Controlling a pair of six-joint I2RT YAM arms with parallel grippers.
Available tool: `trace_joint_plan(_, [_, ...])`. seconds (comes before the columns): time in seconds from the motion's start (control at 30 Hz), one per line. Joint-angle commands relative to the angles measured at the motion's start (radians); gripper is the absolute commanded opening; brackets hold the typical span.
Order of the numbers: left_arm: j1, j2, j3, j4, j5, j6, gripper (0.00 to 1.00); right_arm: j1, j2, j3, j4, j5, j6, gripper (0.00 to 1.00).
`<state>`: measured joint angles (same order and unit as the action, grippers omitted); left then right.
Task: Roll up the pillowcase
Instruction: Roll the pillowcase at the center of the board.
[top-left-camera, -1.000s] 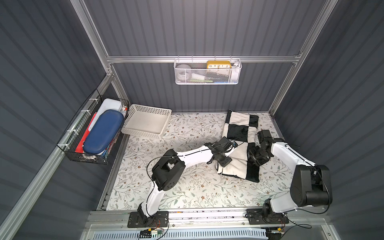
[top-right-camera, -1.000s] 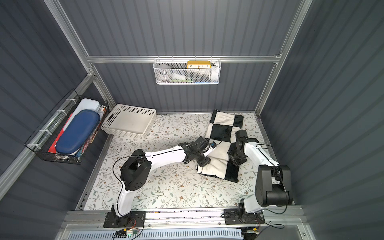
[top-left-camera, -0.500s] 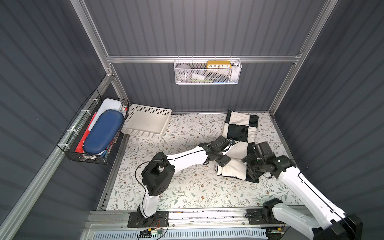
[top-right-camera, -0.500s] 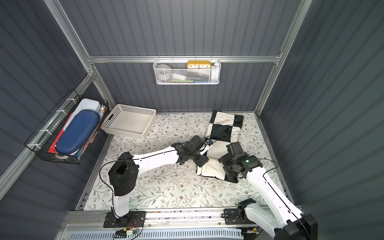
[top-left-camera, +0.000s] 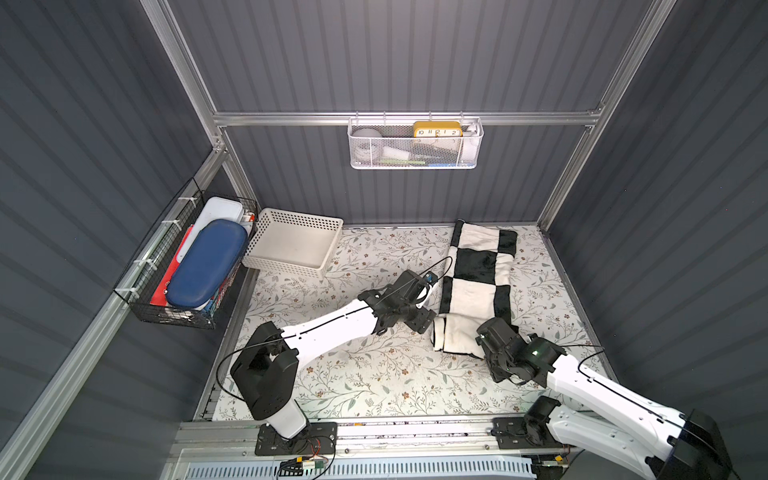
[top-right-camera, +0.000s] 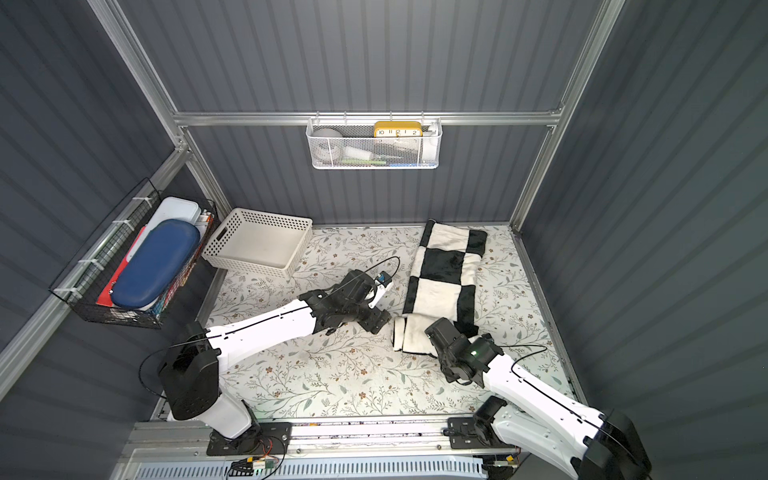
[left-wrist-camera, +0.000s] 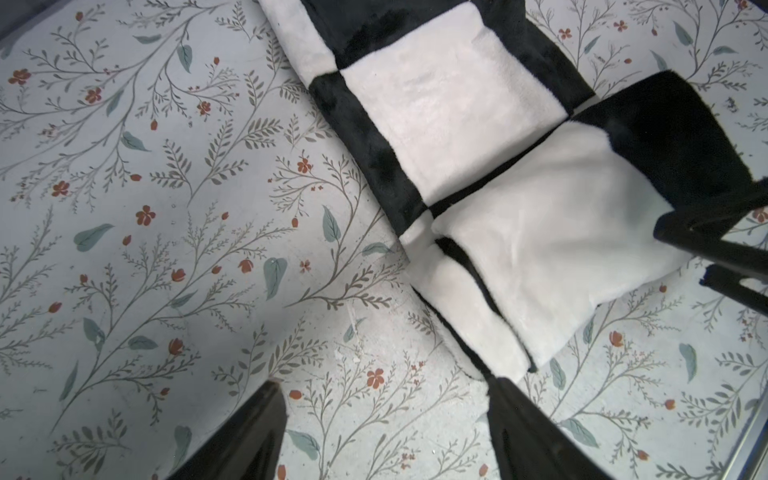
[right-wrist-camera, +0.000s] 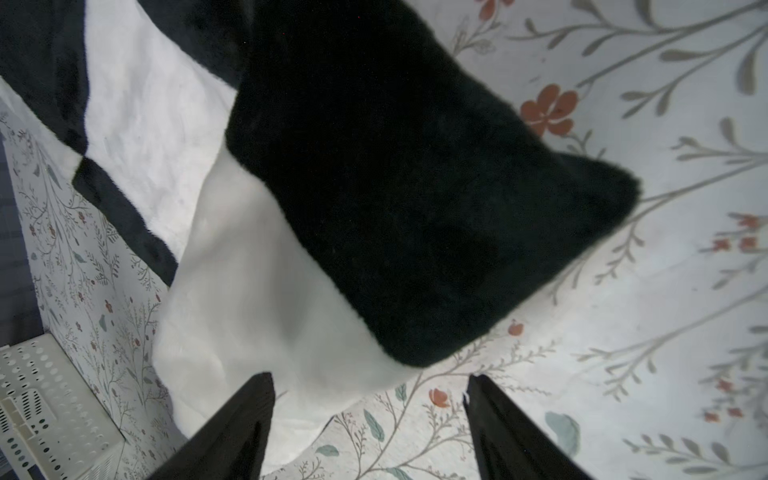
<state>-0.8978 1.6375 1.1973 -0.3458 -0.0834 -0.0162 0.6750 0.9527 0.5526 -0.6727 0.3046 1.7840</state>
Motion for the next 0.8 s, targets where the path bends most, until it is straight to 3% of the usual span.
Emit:
trace_joint_plan(0.0, [-0.002,-0.018,-0.003,-0.003,0.004,-0.015,0.8,0.009,0.057,-0.009,0.029,0.05,0.093,0.78])
trace_joint_plan(0.1, [-0.002,-0.013,0.007,-0.01,0.009,-0.016,0.8,0.031,0.12,-0.028,0.059,0.037,0.159,0.78])
trace_joint_plan(0.27, [-0.002,-0.023,0.003,-0.013,0.026,-0.027,0.8,0.099,0.191,-0.003,0.055,0.195,0.26,0.78])
trace_joint_plan(0.4, [-0.002,-0.036,-0.006,-0.006,0.019,-0.028,0.8,0.1,0.241,-0.055,0.187,0.259,0.266,0.7])
trace_joint_plan(0.5, [-0.001,-0.053,-0.009,-0.002,0.017,-0.024,0.8,0.1,0.292,-0.057,0.185,0.308,0.269,0.58])
trace_joint_plan(0.63, [-0.002,-0.067,-0.012,-0.004,0.002,-0.015,0.8,0.098,0.3,-0.085,0.214,0.31,0.274,0.26])
trace_joint_plan(0.77, [-0.002,-0.065,-0.014,-0.007,0.006,-0.011,0.8,0.098,0.221,-0.053,0.148,0.267,0.251,0.14])
